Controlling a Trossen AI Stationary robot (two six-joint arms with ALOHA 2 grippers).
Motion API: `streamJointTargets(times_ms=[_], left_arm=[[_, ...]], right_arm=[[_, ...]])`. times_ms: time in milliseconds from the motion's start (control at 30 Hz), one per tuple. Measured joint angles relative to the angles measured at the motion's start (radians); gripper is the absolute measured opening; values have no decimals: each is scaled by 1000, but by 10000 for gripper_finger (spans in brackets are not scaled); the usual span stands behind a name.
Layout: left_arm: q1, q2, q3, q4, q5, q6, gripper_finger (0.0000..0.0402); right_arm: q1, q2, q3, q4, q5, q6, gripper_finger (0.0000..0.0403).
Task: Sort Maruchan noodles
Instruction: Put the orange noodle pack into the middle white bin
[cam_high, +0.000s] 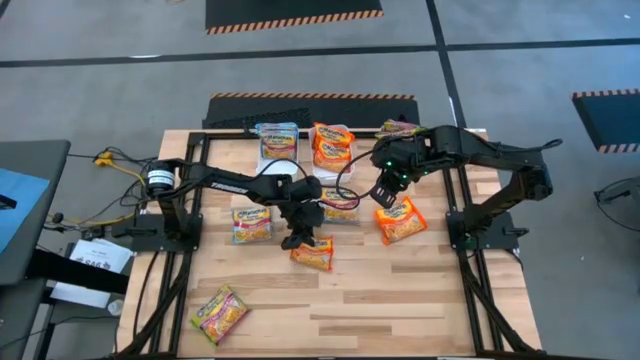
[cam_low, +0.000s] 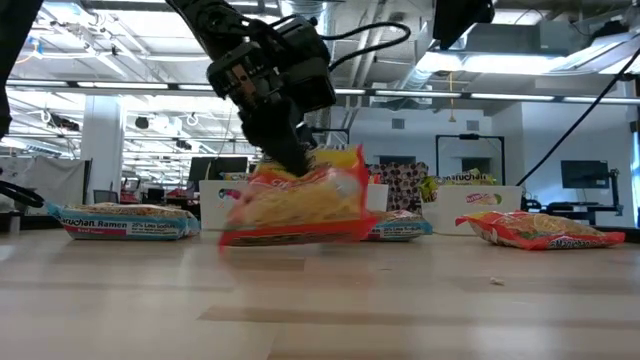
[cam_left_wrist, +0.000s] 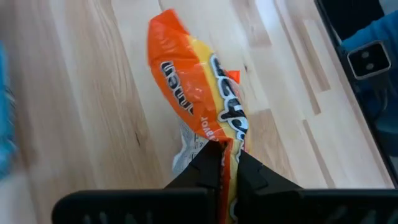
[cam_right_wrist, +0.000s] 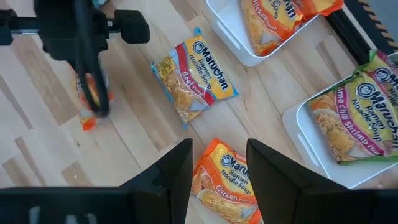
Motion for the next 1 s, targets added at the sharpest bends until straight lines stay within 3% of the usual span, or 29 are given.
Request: streamJointTargets(times_ms=[200, 433, 633, 800, 1000], left_arm=[[11, 0, 69, -47, -12, 43, 0], [67, 1, 202, -182, -106, 132, 0], [146, 1, 314, -236, -213, 187, 0], [225, 1, 397, -259, -245, 217, 0], [322, 2, 473, -272, -326, 274, 0]], right_arm=[[0, 0, 0, -2, 23, -20, 173], [-9, 0, 0, 1, 105, -20, 173], [-27, 0, 0, 1, 198, -21, 173], [-61, 0, 0, 1, 277, -23, 173], [-125, 0, 0, 3, 289, -77, 173]])
